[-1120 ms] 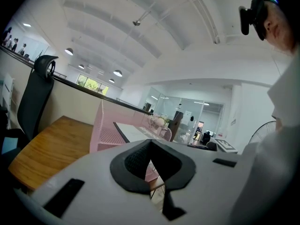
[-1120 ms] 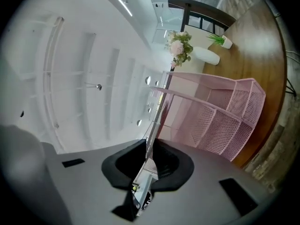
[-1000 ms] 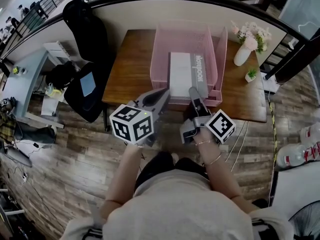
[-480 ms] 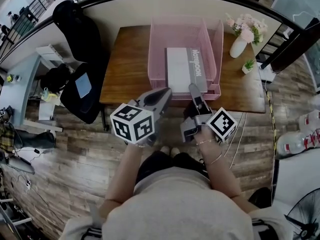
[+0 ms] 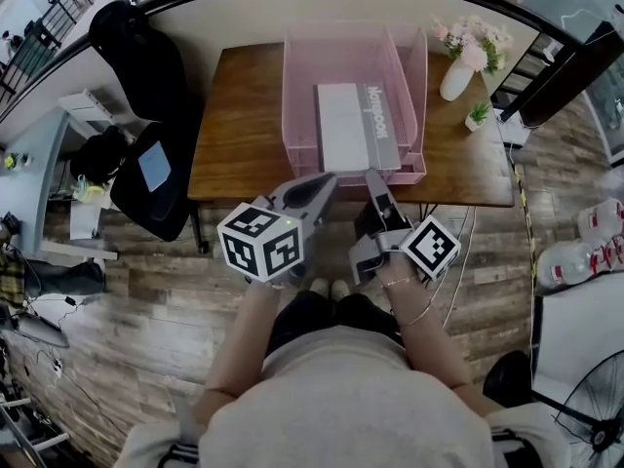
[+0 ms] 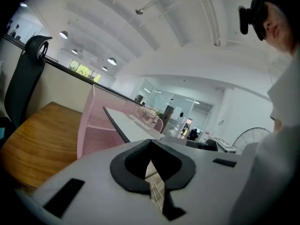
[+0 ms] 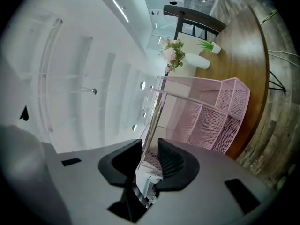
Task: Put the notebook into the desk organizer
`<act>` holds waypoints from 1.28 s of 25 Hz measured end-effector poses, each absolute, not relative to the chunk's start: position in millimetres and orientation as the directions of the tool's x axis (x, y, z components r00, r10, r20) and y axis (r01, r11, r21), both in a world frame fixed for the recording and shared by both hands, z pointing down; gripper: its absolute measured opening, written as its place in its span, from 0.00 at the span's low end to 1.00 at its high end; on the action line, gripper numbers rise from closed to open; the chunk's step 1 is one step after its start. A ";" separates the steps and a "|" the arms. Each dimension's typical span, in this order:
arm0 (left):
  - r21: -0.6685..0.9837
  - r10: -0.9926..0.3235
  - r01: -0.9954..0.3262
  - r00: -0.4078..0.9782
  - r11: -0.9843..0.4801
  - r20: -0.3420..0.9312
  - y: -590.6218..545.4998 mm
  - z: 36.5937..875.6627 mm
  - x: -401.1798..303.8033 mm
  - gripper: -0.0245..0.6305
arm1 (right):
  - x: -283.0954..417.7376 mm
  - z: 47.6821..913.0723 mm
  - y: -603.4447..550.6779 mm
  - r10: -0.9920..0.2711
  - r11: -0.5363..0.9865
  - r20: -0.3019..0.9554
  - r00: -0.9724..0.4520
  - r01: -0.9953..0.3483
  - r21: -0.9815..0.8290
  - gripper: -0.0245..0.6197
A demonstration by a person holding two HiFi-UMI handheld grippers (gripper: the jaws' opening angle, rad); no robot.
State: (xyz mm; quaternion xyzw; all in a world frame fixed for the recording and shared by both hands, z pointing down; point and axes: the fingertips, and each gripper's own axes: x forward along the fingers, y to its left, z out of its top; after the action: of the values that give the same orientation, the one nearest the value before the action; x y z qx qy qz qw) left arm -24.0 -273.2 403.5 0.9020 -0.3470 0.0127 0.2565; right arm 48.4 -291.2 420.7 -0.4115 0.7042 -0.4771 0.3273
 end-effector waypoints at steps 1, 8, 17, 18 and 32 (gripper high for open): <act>0.456 -0.616 -0.629 0.762 -0.629 0.201 -272.7 404.3 -23.3 0.06 | 46.9 421.0 -290.6 -0.891 0.207 -0.069 -0.449 -0.267 -0.941 0.19; 0.474 -0.603 -0.617 0.771 -0.629 0.204 -270.6 411.1 -21.5 0.06 | 38.4 420.9 -290.2 -0.884 0.219 -0.076 -0.461 -0.266 -0.939 0.12; 0.486 -0.583 -0.599 0.786 -0.636 0.205 -272.6 413.7 -15.8 0.06 | 35.8 420.0 -303.1 -0.877 0.240 -0.072 -0.474 -0.304 -0.922 0.06; 0.485 -0.583 -0.600 0.786 -0.636 0.206 -274.3 413.7 -16.1 0.06 | 35.4 420.0 -305.0 -0.877 0.242 -0.072 -0.475 -0.306 -0.921 0.06; 0.488 -0.605 -0.617 0.769 -0.618 0.207 -302.1 415.3 -20.3 0.06 | 34.4 430.0 -332.4 -0.876 0.193 -0.022 -0.481 -0.310 -0.931 0.14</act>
State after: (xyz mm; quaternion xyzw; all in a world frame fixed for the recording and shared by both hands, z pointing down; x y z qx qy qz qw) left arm -20.3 -302.1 415.3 0.8992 -0.3397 0.0111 0.2754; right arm 34.4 -332.4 430.0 -0.4153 0.7140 -0.4806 0.2946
